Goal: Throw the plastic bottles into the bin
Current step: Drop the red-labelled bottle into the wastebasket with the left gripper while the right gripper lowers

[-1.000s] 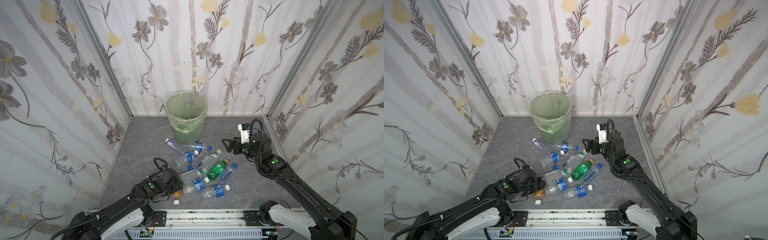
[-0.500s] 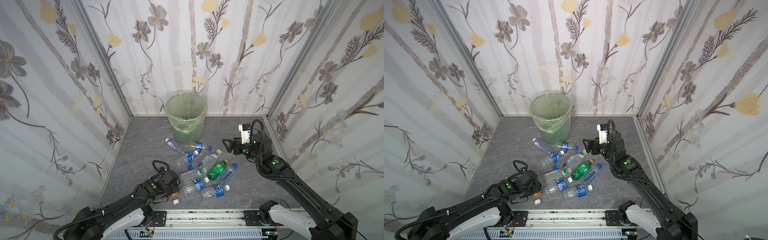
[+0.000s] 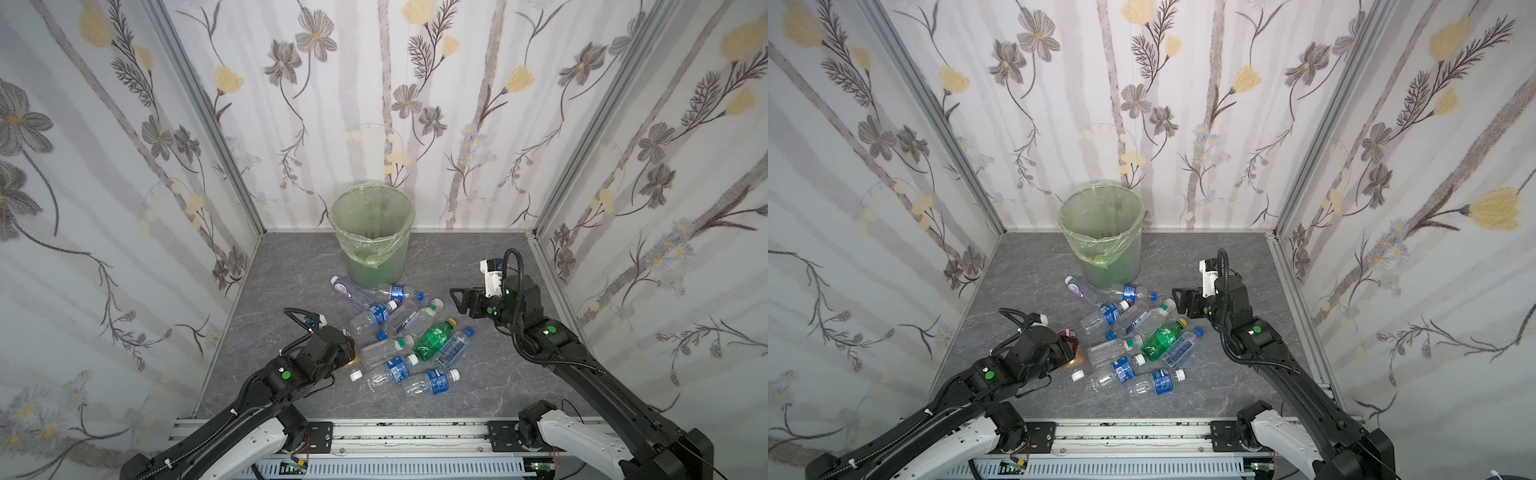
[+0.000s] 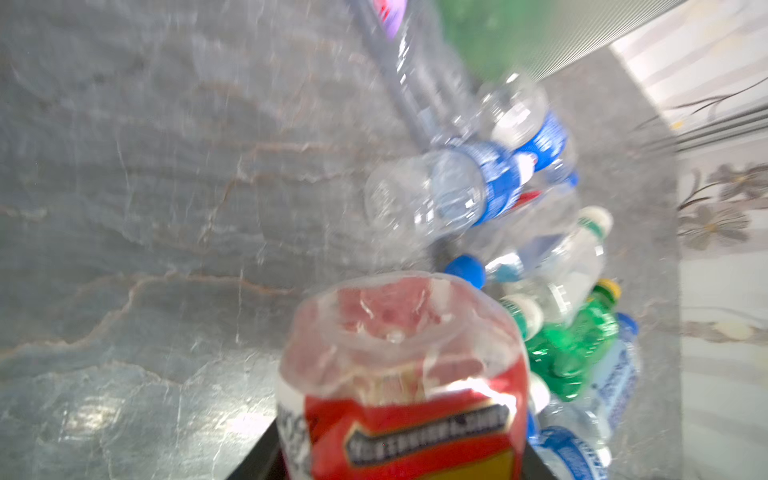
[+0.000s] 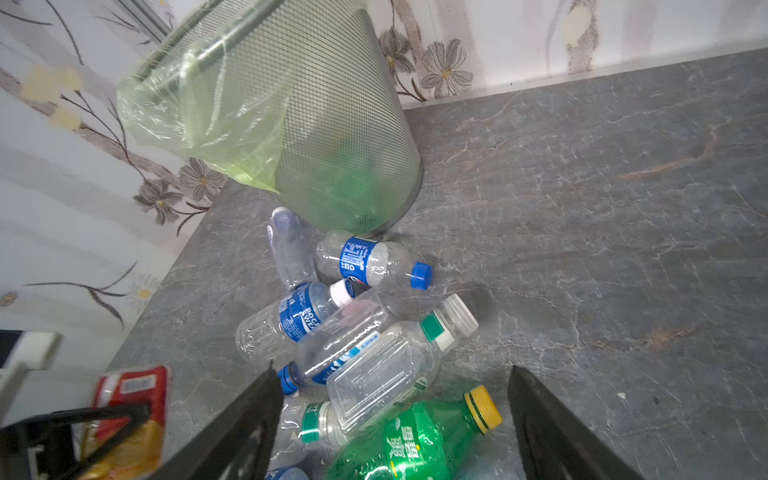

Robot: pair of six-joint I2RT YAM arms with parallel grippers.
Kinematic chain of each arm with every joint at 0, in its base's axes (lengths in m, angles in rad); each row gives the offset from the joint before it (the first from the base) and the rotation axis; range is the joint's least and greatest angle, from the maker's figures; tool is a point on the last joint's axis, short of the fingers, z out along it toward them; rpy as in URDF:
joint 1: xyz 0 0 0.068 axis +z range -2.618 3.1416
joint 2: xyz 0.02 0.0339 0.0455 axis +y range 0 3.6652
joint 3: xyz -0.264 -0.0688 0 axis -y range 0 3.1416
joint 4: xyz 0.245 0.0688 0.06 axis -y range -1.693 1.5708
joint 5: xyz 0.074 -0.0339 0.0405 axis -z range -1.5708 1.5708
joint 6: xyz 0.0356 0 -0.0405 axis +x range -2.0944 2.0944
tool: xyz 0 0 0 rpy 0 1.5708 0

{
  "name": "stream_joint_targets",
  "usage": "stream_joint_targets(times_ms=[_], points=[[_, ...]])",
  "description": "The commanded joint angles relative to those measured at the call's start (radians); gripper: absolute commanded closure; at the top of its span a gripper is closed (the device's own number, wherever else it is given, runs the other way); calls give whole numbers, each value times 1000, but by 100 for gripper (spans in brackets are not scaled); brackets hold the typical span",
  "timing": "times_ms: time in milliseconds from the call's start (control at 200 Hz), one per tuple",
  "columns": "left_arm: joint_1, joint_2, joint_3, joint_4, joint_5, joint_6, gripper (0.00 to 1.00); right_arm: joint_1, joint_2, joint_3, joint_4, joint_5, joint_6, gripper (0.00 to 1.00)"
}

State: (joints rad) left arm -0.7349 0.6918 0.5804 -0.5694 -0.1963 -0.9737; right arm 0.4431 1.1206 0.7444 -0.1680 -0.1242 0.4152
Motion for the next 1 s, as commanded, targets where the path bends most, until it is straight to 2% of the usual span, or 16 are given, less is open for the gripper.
stream_joint_targets(times_ms=[0, 180, 300, 400, 460, 505, 565, 660, 714, 794, 994], points=[[35, -4, 115, -32, -89, 121, 49, -7, -33, -49, -2, 36, 35, 14], [62, 118, 402, -30, -101, 303, 49, -16, -121, -144, -5, 65, 102, 16], [70, 246, 609, -23, -155, 395, 49, -16, -176, -217, -14, 76, 124, 16], [121, 428, 824, 13, -128, 450, 50, -15, -203, -253, -14, 55, 151, 17], [156, 587, 994, 26, -80, 465, 50, -15, -215, -270, -2, 47, 174, 18], [166, 720, 1136, 28, -90, 494, 50, -14, -221, -279, 3, 39, 187, 19], [192, 881, 1318, 28, -109, 527, 38, -11, -224, -286, -8, 42, 207, 19], [262, 1073, 1524, 15, -51, 545, 11, -7, -233, -282, -59, 42, 227, 19], [291, 1110, 1555, 13, -14, 526, 8, -6, -246, -285, -87, 34, 234, 19], [294, 1087, 1523, 16, -30, 526, 6, -4, -272, -289, -137, 29, 241, 18], [295, 927, 1317, 16, -6, 566, 5, -1, -287, -304, -194, 2, 244, 17]])
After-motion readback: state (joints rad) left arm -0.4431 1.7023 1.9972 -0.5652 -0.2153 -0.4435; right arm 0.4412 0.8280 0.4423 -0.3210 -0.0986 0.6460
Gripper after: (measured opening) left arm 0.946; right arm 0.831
